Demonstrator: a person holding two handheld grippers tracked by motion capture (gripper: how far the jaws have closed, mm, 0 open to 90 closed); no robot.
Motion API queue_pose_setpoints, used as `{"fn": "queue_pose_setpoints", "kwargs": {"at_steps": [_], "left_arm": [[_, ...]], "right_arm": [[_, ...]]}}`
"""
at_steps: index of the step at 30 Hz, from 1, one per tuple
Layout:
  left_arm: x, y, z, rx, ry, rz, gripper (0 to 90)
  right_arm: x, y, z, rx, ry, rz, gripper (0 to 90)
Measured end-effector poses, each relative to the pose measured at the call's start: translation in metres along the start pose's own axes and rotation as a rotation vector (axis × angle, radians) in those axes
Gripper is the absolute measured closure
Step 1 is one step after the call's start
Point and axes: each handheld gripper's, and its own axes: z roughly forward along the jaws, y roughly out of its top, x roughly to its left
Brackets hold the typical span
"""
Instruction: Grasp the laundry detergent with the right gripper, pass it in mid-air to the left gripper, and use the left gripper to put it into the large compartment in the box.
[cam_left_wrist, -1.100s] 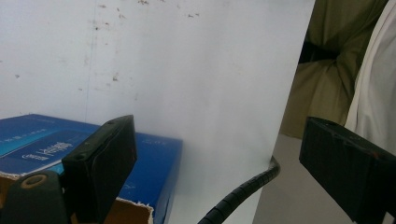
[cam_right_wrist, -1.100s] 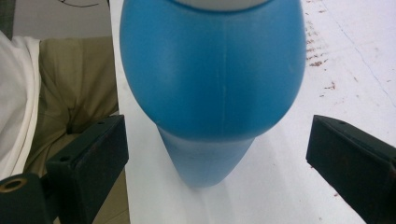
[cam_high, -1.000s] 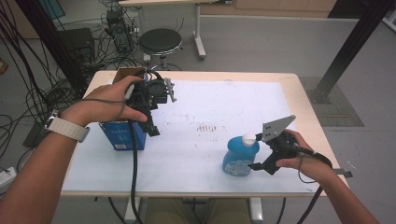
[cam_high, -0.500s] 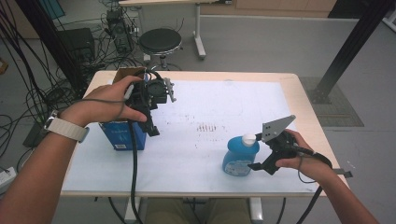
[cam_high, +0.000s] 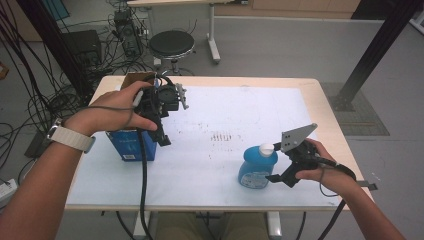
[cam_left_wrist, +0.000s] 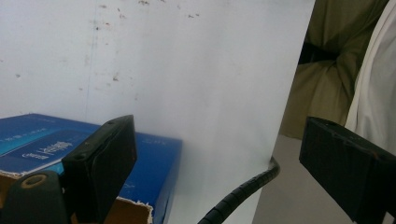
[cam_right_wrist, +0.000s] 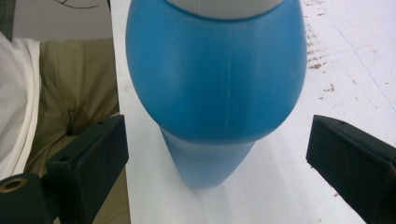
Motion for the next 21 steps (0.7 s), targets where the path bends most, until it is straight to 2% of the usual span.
{"fn": "queue_pose_setpoints", "kwargs": {"at_steps": [21], "left_arm": [[0.0002,0.0,-0.0004,-0.002,0.0,-0.002,11.8]], "right_arm": [[-0.0005,-0.0002,-0.0002,-0.004,-0.002,0.005,5.5]]}}
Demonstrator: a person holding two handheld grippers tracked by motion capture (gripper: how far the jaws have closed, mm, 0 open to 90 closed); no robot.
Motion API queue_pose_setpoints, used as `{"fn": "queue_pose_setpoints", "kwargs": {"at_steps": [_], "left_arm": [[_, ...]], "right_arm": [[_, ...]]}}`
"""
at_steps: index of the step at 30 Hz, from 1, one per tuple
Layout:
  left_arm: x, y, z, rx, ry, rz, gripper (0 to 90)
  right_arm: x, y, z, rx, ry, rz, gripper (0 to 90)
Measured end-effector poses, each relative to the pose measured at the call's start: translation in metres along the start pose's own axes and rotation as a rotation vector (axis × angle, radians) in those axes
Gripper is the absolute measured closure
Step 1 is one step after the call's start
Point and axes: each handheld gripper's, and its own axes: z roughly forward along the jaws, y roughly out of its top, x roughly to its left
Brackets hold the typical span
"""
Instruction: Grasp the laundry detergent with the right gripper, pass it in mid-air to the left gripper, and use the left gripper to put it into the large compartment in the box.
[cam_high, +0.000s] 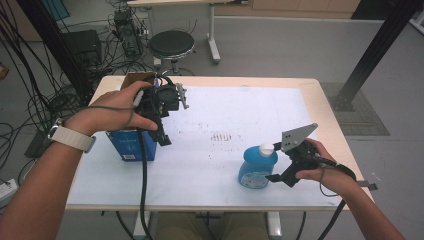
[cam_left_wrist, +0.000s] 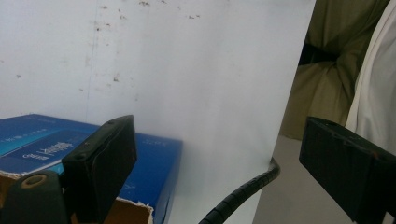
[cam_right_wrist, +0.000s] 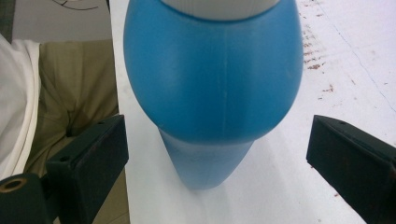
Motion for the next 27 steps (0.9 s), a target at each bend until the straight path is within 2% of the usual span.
{"fn": "queue_pose_setpoints", "kwargs": {"at_steps": [27], "left_arm": [[0.0,-0.001,0.0011,-0.009,0.002,-0.009,11.8]], "right_arm": [[-0.0002,-0.0012,0.0006,-0.009,0.001,0.007,5.5]]}}
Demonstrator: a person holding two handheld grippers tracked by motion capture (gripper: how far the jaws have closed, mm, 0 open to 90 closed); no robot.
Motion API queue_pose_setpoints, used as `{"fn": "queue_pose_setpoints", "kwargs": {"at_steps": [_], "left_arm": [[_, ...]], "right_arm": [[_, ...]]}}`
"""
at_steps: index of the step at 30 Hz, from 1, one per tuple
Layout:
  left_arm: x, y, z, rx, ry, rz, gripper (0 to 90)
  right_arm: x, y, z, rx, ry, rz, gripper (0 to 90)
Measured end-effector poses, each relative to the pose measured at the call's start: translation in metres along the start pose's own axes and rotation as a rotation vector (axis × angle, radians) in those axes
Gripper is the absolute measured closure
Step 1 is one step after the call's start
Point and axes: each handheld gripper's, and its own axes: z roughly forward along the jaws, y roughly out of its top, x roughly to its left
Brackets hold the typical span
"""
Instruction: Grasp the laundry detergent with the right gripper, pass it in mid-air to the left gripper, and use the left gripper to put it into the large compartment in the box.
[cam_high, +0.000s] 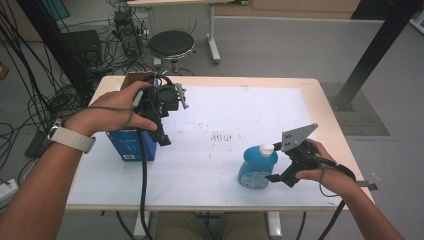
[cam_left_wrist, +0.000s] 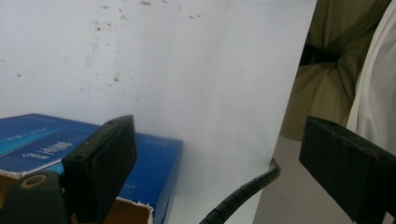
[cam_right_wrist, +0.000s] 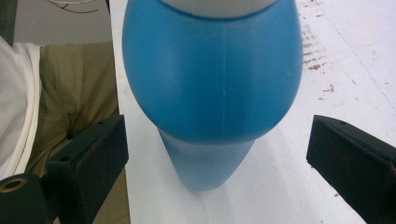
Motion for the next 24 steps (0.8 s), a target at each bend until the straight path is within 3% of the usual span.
{"fn": "queue_pose_setpoints", "kwargs": {"at_steps": [24], "left_arm": [[0.0012,-0.0001,0.0014,-0.002,0.003,-0.003,12.0]], "right_arm": [[0.0001,-0.0012,0.0035,-0.007,-0.003,0.003,3.9]]}}
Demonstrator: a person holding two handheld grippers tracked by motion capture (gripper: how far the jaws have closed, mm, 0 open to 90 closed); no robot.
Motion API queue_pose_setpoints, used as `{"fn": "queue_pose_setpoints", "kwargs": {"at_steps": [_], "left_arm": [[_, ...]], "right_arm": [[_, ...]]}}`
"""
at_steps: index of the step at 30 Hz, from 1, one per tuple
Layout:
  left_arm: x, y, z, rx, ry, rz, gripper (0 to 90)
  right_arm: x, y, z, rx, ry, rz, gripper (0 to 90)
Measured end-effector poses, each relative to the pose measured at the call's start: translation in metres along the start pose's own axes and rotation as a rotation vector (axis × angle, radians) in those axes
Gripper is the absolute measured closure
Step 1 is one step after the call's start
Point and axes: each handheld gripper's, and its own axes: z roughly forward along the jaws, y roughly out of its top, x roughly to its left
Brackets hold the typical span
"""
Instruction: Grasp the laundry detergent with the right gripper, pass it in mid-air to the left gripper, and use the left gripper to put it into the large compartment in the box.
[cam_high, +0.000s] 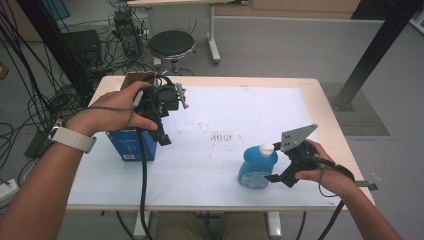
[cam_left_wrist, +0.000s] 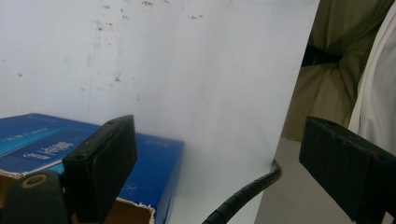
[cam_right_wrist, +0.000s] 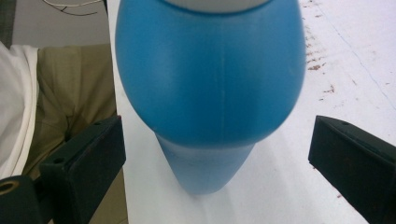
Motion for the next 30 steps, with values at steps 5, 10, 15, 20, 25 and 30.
{"fn": "queue_pose_setpoints", "kwargs": {"at_steps": [5,10,15,20,25,30], "left_arm": [[0.0,0.0,0.0,-0.002,0.0,-0.002,12.1],[0.0,0.001,0.001,0.002,-0.002,0.007,12.0],[-0.001,0.0,0.001,-0.002,-0.002,0.0,12.1],[0.0,-0.001,0.002,-0.005,-0.003,-0.003,12.2],[0.0,-0.002,0.002,-0.001,-0.002,0.002,12.3],[0.0,-0.002,0.002,0.0,-0.002,0.0,12.3]], "right_arm": [[0.001,0.0,0.002,-0.015,-0.01,-0.008,3.8],[0.001,-0.001,0.004,-0.029,-0.012,-0.005,3.9],[0.001,-0.001,0.007,-0.035,-0.008,-0.001,4.6],[0.001,-0.003,0.011,-0.046,-0.001,0.002,5.6],[0.001,-0.004,0.015,-0.054,0.008,0.002,7.0],[0.001,-0.004,0.016,-0.063,0.014,0.004,8.0]]}}
